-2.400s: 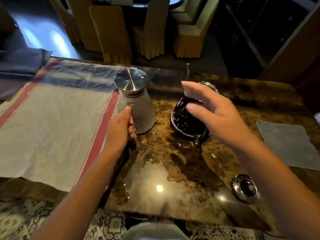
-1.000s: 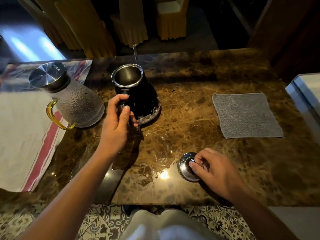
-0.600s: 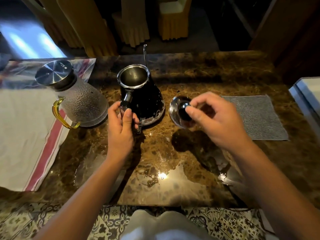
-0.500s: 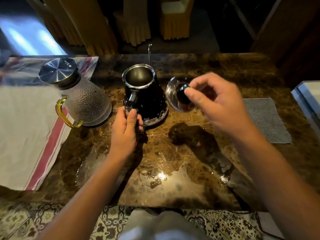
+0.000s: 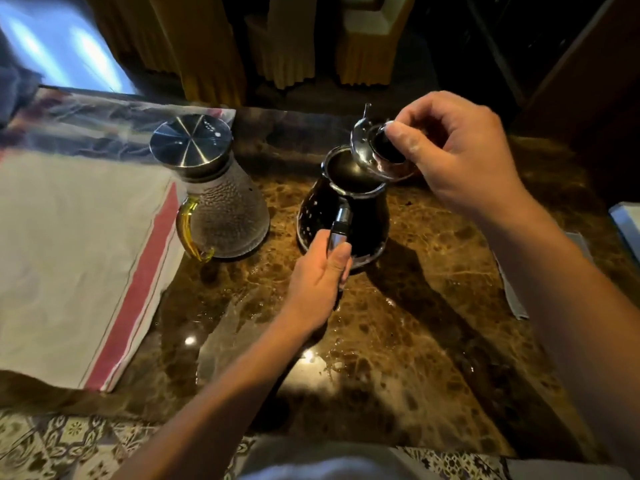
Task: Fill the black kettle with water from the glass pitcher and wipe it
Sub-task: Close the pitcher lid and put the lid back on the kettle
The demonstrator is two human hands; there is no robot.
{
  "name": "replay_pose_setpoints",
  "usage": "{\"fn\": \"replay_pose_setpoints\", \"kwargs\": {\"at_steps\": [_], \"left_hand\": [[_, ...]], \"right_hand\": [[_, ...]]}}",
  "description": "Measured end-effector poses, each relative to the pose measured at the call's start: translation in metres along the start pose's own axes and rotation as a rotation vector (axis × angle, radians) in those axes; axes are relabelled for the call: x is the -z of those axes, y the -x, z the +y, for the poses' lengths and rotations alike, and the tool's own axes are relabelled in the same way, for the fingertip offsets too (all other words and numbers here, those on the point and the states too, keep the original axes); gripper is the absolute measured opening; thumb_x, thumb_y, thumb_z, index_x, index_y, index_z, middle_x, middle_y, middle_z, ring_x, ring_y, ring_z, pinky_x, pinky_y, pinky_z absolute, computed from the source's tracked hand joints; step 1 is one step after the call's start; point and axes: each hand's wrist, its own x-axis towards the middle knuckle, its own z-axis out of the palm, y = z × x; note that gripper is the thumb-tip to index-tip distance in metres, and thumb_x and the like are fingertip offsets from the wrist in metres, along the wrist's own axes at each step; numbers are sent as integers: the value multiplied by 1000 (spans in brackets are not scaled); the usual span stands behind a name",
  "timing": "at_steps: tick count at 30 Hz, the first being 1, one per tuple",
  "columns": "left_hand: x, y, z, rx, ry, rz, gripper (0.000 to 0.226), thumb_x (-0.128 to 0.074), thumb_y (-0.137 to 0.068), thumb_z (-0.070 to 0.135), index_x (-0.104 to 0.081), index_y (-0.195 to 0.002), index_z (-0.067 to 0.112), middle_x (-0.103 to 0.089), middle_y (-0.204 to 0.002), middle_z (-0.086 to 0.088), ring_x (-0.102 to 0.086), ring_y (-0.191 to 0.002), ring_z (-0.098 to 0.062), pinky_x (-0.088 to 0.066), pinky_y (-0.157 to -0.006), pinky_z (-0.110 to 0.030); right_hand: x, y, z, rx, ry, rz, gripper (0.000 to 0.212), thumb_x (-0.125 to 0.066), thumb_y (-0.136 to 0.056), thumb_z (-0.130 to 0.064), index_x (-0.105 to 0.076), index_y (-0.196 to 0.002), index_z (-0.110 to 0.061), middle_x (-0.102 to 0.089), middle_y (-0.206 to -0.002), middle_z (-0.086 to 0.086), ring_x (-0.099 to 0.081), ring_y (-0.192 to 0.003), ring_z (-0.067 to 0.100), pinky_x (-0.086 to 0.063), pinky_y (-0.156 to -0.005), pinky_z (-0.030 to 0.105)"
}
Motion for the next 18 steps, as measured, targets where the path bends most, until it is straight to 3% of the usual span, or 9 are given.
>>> {"fn": "replay_pose_setpoints", "kwargs": {"at_steps": [3,6,8,14,18], "left_hand": [[3,-2,-2,-2,2,-29,30,-37,-111,32,-50,-90,14,-55,-67,1,-52,-60,-7,-45,-60,-27],[6,-3,-3,-8,44,-71,33,-39,-111,32,-51,-91,9,-58,-68,-8,-55,-61,-12,-48,-62,-38],[8,-4,-2,6,55,-104,33,-40,-111,36,-50,-93,10,-55,-67,-2,-54,-60,-14,-47,-60,-44],[10,-4,-1,19,78,-122,33,-39,-111,30,-49,-94,4,-50,-67,4,-47,-57,-10,-42,-57,-38],[7,-4,-2,1,59,-95,35,-38,-109,38,-49,-92,9,-49,-66,7,-46,-56,-5,-40,-55,-38]], "right_hand": [[-11,-9,-6,-10,53,-56,18,-65,-100,-34,-69,-98,-17,-70,-89,5,-64,-81,18,-50,-69,29],[-20,-12,-9,-25,109,-105,15,-64,-101,-33,-66,-96,-19,-69,-88,4,-62,-79,17,-48,-67,26],[-26,-12,-11,-36,152,-141,18,-64,-101,-35,-66,-97,-17,-69,-89,3,-64,-81,18,-49,-68,30],[-32,-21,-19,-40,281,-239,20,-67,-98,-38,-68,-97,-17,-66,-83,-3,-63,-78,17,-53,-69,37],[-32,-24,-24,0,367,-288,21,-66,-98,-42,-67,-96,-21,-63,-81,-8,-59,-75,10,-46,-62,30]]}}
